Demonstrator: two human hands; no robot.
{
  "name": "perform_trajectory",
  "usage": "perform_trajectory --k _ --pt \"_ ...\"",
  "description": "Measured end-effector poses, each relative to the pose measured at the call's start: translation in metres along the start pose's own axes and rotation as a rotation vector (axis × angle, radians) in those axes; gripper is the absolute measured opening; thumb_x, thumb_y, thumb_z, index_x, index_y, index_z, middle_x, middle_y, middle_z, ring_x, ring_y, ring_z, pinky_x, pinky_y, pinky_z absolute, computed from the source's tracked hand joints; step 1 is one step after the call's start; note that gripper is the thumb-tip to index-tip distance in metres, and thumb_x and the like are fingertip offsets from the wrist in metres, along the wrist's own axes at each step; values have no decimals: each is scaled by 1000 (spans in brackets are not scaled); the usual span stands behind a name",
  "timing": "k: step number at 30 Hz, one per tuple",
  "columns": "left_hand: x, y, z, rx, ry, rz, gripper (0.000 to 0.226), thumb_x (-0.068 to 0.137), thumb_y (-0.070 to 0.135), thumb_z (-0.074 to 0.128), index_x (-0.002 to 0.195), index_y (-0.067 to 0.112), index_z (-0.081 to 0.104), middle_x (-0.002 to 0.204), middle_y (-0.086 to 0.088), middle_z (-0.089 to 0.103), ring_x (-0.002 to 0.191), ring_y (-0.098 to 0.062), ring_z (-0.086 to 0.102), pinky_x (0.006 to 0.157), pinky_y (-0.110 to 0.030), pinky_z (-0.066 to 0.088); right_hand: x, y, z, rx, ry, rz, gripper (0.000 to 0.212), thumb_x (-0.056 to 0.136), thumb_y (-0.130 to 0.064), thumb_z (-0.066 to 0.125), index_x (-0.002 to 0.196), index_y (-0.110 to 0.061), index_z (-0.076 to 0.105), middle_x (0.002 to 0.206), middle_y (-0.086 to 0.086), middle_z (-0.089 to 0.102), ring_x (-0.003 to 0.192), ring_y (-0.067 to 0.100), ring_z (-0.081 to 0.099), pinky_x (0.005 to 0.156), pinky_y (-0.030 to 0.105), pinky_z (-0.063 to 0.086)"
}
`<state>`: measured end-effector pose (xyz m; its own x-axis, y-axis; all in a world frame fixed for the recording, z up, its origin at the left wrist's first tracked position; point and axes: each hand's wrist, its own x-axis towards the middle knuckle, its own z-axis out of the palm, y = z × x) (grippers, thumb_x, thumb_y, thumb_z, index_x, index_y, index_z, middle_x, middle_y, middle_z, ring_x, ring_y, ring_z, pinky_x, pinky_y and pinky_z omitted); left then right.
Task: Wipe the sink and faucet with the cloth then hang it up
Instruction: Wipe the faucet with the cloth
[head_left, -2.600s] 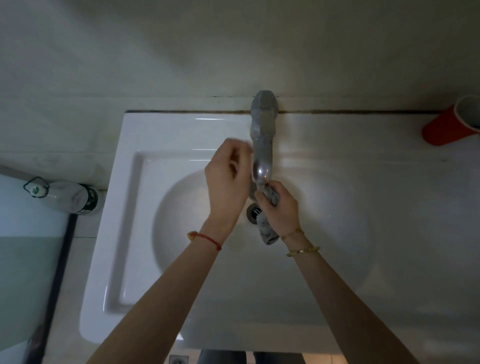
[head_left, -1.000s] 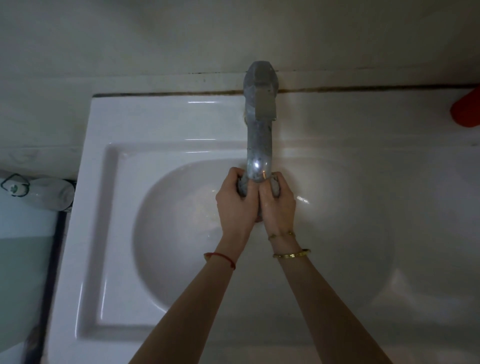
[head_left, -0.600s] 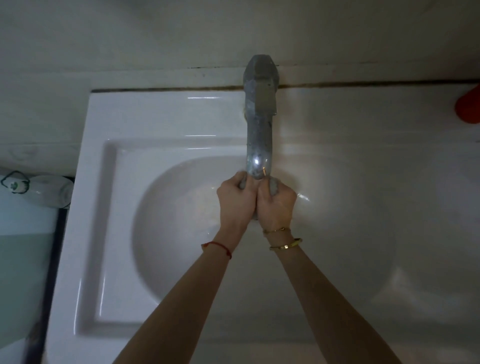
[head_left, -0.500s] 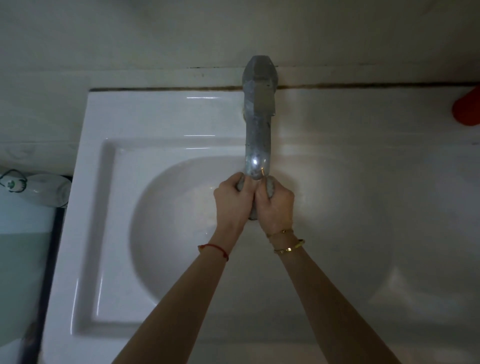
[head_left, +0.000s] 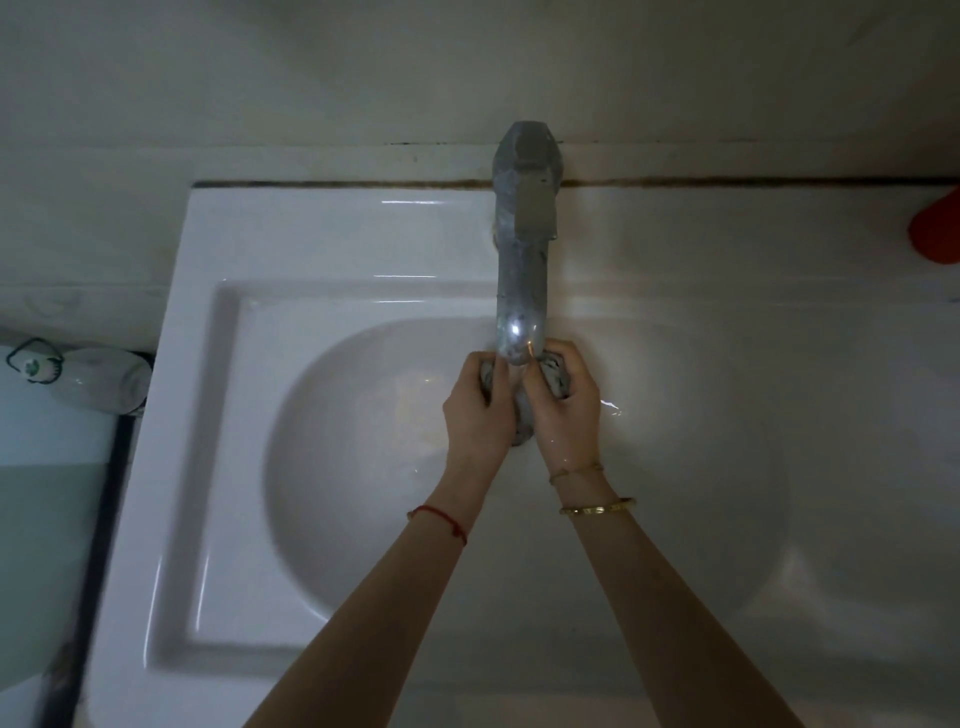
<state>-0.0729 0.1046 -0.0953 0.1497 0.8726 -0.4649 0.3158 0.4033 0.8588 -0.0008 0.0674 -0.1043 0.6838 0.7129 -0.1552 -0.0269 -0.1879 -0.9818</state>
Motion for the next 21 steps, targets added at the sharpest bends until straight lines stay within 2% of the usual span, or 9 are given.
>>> perform_trajectory --k 1,3,6,7,10,13,18,21 --pt "-1 2 1 23 15 30 18 101 24 53 83 19 54 67 3 54 52 5 52 47 -9 40 -1 0 3 -73 24 -10 5 86 -23 63 89 -22 59 84 0 62 77 13 61 69 32 54" --pt "-2 7 3 14 38 80 18 99 22 55 85 10 54 65 -1 52 47 3 49 42 -9 38 -2 0 7 -159 80 14 19 84 -28 67 76 -29 50 73 -4 56 66 14 55 58 36 54" --pt "0 11 7 -34 93 86 31 92 25 60 83 -3 51 67 -9 49 57 -9 47 52 -23 42 0 -3 13 -88 160 108 36 84 -24 69 63 -26 40 55 -13 46 53 6 43 54 29 45" --pt "2 11 9 -42 107 59 33 90 25 61 80 -3 49 67 -10 48 60 -13 46 55 -28 42 1 -4 14 -56 179 135 40 85 -20 68 60 -25 37 51 -15 43 51 3 39 55 25 41" --pt "6 14 11 -109 112 -37 28 87 11 63 65 12 45 60 0 45 56 -11 44 49 -20 39 2 -9 19 56 190 163 47 84 -7 59 53 -25 29 43 -16 34 45 2 31 52 18 32" --pt "9 16 9 -100 88 -29 37 88 7 64 58 16 44 55 3 44 50 -7 42 44 -17 37 3 -14 21 55 187 104 41 79 -8 48 50 -27 28 38 -15 34 41 2 30 46 13 27" --pt "10 15 4 47 38 44 34 92 16 61 62 7 48 54 -4 44 49 -11 41 41 -17 34 1 -5 16 -1 100 18 34 84 -15 47 53 -22 35 44 -11 40 44 3 35 47 18 33" --pt "7 9 -1 159 4 88 38 95 24 58 63 7 49 55 -2 47 50 -12 44 47 -25 39 1 0 3 -191 -13 -56 31 88 -32 45 61 -21 36 50 -10 40 45 4 41 46 15 32"
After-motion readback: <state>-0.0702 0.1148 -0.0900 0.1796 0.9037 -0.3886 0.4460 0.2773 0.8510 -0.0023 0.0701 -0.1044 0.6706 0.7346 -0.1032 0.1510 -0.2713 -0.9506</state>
